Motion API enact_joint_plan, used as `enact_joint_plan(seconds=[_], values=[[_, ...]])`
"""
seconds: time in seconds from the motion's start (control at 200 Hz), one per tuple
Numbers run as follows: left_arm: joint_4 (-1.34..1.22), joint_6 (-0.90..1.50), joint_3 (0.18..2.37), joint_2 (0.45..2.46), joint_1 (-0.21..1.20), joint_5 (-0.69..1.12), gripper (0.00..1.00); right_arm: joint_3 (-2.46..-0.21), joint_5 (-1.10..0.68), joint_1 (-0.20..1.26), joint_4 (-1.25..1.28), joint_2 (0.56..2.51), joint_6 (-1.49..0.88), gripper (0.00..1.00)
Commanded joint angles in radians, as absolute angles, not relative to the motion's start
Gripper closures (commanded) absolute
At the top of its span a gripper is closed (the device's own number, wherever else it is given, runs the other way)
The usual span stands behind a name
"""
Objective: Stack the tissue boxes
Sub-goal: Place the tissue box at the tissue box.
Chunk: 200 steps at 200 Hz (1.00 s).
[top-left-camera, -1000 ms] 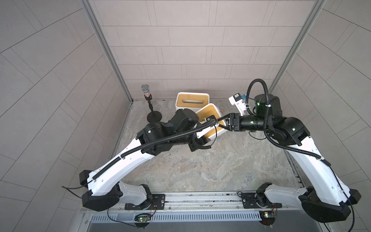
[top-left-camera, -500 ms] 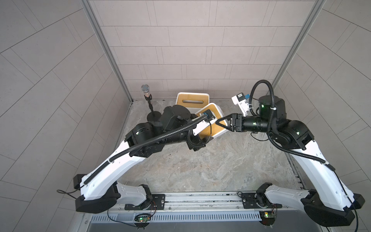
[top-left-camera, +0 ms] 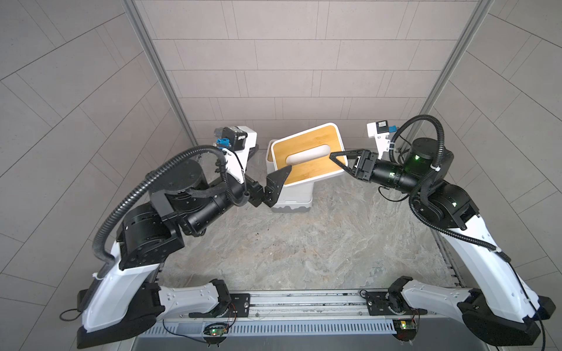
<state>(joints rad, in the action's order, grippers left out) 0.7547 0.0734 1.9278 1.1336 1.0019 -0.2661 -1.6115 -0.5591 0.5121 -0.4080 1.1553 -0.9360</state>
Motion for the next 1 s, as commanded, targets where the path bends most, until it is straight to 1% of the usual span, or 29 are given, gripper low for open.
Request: enact_joint_plan(seconds=[0.0,0.105,0.17,0.265,0.445,0.565,0.706,0.996], values=[[0.766,0.189,1.96,1.178,0.921,-0.353,0.0,-1.625,-0.487,0.501,-0.193,1.173,-1.018,0.79],[0.767,0.346,1.954,1.204,0.697,-0.13,0.0,-1.607,-0.456,0.479,-0.117,1.206,-1.076,0.79],[0.741,0.405,1.93,1.215,0.595,-0.025,0.0,-1.59,-0.439,0.464,-0.078,1.226,-1.12,0.8],[0.682,0.474,1.88,1.23,0.488,0.091,0.0,-1.555,-0.411,0.45,-0.001,1.254,-1.183,0.81],[0.555,0.636,1.784,1.264,0.309,0.302,0.02,-1.558,-0.408,0.439,0.054,1.334,-1.242,0.83],[0.496,0.702,1.748,1.3,0.254,0.387,0.04,-1.569,-0.415,0.438,0.065,1.386,-1.267,0.83],[0.479,0.718,1.735,1.344,0.239,0.433,0.07,-1.578,-0.427,0.434,0.071,1.427,-1.282,0.82],[0.498,0.716,1.747,1.423,0.239,0.456,0.12,-1.578,-0.455,0.428,0.073,1.469,-1.301,0.8]])
